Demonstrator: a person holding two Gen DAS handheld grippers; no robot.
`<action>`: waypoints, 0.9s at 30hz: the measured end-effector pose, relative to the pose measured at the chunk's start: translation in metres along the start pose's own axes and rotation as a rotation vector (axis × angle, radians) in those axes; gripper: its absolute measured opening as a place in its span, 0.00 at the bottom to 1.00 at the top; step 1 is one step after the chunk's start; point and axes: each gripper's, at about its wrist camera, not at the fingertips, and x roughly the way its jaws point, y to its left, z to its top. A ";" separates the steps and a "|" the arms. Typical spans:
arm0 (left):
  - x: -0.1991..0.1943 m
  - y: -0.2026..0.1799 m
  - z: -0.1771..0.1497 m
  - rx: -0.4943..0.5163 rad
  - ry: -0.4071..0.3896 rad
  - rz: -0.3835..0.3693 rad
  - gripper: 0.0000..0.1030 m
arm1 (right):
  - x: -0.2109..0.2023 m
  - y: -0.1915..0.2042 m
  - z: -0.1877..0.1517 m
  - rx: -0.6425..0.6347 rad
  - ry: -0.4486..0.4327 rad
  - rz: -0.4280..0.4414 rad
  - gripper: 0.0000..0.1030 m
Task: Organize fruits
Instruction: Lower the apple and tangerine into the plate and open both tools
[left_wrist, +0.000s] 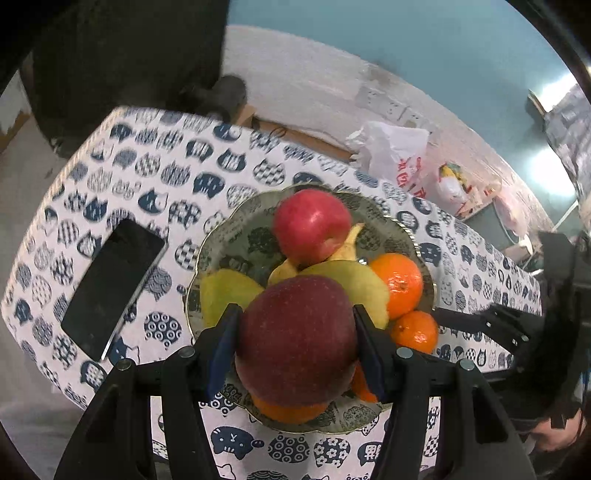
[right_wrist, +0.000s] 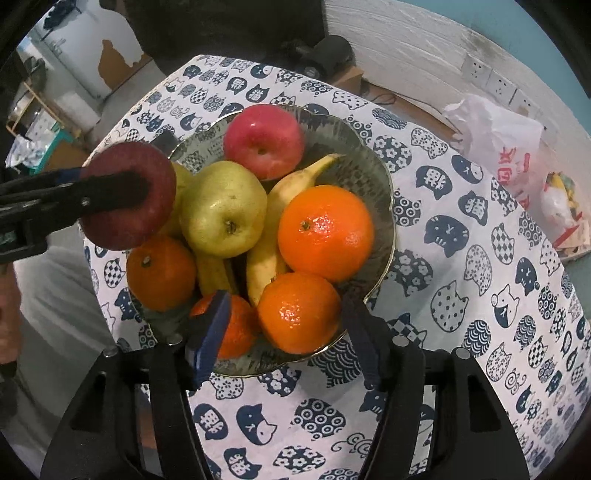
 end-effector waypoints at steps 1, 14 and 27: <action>0.002 0.004 0.000 -0.021 0.007 -0.007 0.59 | 0.000 0.000 0.000 0.002 0.000 0.002 0.62; 0.001 0.000 0.000 -0.012 0.018 0.003 0.71 | -0.016 0.002 0.002 0.000 -0.043 -0.010 0.66; -0.036 -0.026 -0.006 0.104 -0.083 0.094 0.79 | -0.055 0.006 -0.005 -0.027 -0.136 -0.083 0.70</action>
